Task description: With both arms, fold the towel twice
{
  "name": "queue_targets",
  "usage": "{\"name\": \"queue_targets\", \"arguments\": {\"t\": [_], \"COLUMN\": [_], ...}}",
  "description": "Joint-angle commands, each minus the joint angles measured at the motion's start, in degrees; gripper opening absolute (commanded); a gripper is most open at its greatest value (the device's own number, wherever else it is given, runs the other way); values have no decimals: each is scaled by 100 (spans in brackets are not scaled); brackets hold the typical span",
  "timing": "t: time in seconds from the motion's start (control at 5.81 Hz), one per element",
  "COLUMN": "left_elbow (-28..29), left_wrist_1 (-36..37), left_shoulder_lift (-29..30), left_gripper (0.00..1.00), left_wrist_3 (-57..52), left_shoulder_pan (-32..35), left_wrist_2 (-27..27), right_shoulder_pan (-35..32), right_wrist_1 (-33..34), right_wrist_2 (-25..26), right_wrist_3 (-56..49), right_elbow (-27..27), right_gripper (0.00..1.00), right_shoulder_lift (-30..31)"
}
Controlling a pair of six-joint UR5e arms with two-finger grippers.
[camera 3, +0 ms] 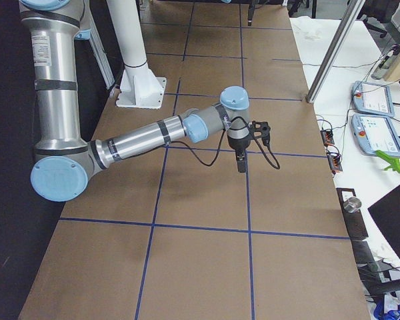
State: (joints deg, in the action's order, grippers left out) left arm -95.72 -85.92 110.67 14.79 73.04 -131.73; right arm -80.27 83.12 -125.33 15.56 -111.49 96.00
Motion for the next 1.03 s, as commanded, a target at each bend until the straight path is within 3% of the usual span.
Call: {"name": "queue_targets", "arguments": {"t": [0.0, 0.17, 0.52, 0.69, 0.86], "left_elbow": [341, 979, 2183, 2633, 2672], "left_wrist_1": [31, 40, -82, -248, -615], "left_shoulder_lift": [-614, -695, -826, -854, -1158], "left_gripper": [100, 100, 100, 100, 100], "left_wrist_3": [-1533, -2323, -3642, -3980, -3949], "left_shoulder_pan": [979, 1550, 2203, 2371, 2390], "left_wrist_2": [-20, -29, -37, -37, -46], "right_shoulder_pan": [-758, -1119, -1928, -2018, -2089], "right_wrist_1": [11, -6, -15, -24, -33], "right_wrist_2": [0, -17, -858, -835, -844], "right_wrist_3": [-1670, -2009, -2923, -2961, -2962], "right_elbow": [48, 249, 943, 1067, 1077], "right_gripper": [100, 100, 100, 100, 100], "right_shoulder_lift": [794, 963, 973, 991, 1017]}}
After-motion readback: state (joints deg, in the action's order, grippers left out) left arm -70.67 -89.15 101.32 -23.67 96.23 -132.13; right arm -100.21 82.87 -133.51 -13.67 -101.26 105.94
